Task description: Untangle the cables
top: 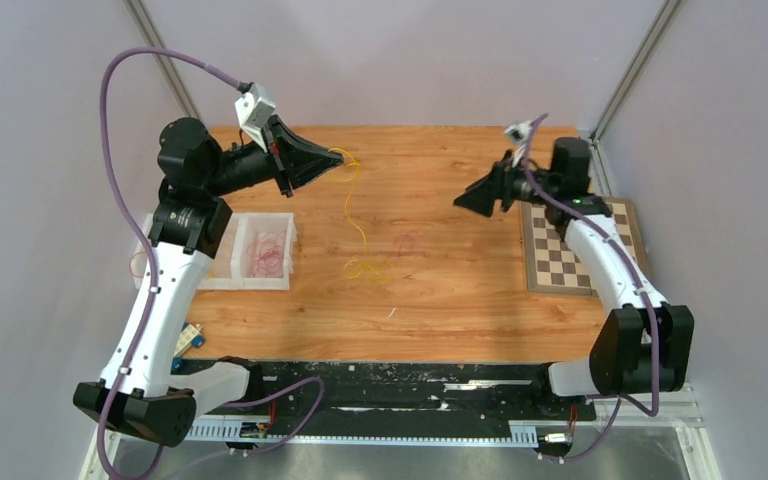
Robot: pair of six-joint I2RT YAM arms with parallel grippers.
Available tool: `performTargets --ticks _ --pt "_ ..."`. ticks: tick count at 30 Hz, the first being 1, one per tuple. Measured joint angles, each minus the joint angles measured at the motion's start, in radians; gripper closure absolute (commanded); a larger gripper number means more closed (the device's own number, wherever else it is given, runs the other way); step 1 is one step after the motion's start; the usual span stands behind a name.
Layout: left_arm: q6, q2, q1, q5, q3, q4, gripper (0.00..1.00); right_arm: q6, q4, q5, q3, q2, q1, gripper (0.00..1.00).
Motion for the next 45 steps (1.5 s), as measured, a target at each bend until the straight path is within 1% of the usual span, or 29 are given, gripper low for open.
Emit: performTargets --ticks 2,4,5,7,9,13,15,17,19,20,21,23,25,26,27,30,35,39,41,43,45 --pt "-0.010 0.003 0.000 0.000 -0.024 -0.002 1.00 -0.108 -0.072 0.060 -0.039 0.005 0.122 0.25" --pt "-0.018 0.010 0.000 0.000 -0.043 -0.007 1.00 -0.183 -0.122 0.121 -0.056 0.032 0.236 0.25" --pt "-0.023 0.014 0.000 -0.001 -0.048 -0.011 1.00 -0.217 -0.137 0.162 -0.056 0.062 0.299 0.25" --pt "-0.026 0.017 0.000 -0.001 -0.048 -0.018 1.00 -0.264 -0.158 0.237 -0.047 0.135 0.386 0.25" --pt "-0.026 0.016 0.000 -0.001 -0.048 -0.023 1.00 -0.296 -0.180 0.311 -0.008 0.235 0.435 0.23" --pt "-0.022 0.013 0.000 -0.002 -0.048 -0.034 1.00 -0.333 -0.206 0.443 0.118 0.454 0.468 0.17" --pt "-0.020 0.011 0.000 -0.005 -0.048 -0.040 1.00 -0.351 -0.215 0.497 0.170 0.531 0.482 0.17" --pt "-0.019 0.009 0.000 -0.009 -0.047 -0.045 1.00 -0.373 -0.223 0.554 0.219 0.601 0.509 0.18" --pt "-0.016 0.006 0.000 -0.019 -0.045 -0.048 1.00 -0.390 -0.228 0.597 0.242 0.648 0.548 0.25" --pt "-0.013 0.005 0.000 -0.025 -0.043 -0.053 1.00 -0.401 -0.232 0.621 0.248 0.667 0.571 0.32" --pt "-0.009 0.005 0.001 -0.032 -0.037 -0.058 1.00 -0.415 -0.227 0.636 0.258 0.675 0.591 0.41" --pt "-0.001 0.004 0.006 -0.047 -0.021 -0.071 1.00 -0.445 -0.236 0.684 0.272 0.681 0.626 0.64" --pt "0.008 0.004 0.025 -0.066 0.009 -0.085 1.00 -0.479 -0.240 0.724 0.271 0.689 0.650 0.84" --pt "0.015 0.004 0.036 -0.075 0.024 -0.092 1.00 -0.493 -0.241 0.748 0.267 0.689 0.654 0.94" --pt "0.019 0.004 0.055 -0.085 0.047 -0.099 1.00 -0.508 -0.237 0.755 0.261 0.686 0.650 0.99" --pt "0.031 0.006 0.126 -0.130 0.143 -0.122 1.00 -0.544 -0.225 0.780 0.204 0.646 0.607 1.00" --pt "0.038 0.026 0.225 -0.201 0.350 -0.112 1.00 -0.622 -0.244 0.820 0.097 0.560 0.453 1.00" --pt "0.053 0.035 0.248 -0.281 0.469 -0.096 1.00 -0.673 -0.254 0.857 0.078 0.541 0.350 1.00" --pt "0.066 0.037 0.248 -0.349 0.511 -0.092 1.00 -0.695 -0.256 0.875 0.072 0.536 0.316 1.00" --pt "0.069 0.042 0.249 -0.411 0.535 -0.086 1.00 -0.706 -0.258 0.887 0.070 0.533 0.298 1.00" --pt "0.065 0.044 0.250 -0.440 0.541 -0.078 1.00 -0.714 -0.259 0.892 0.070 0.533 0.295 1.00"
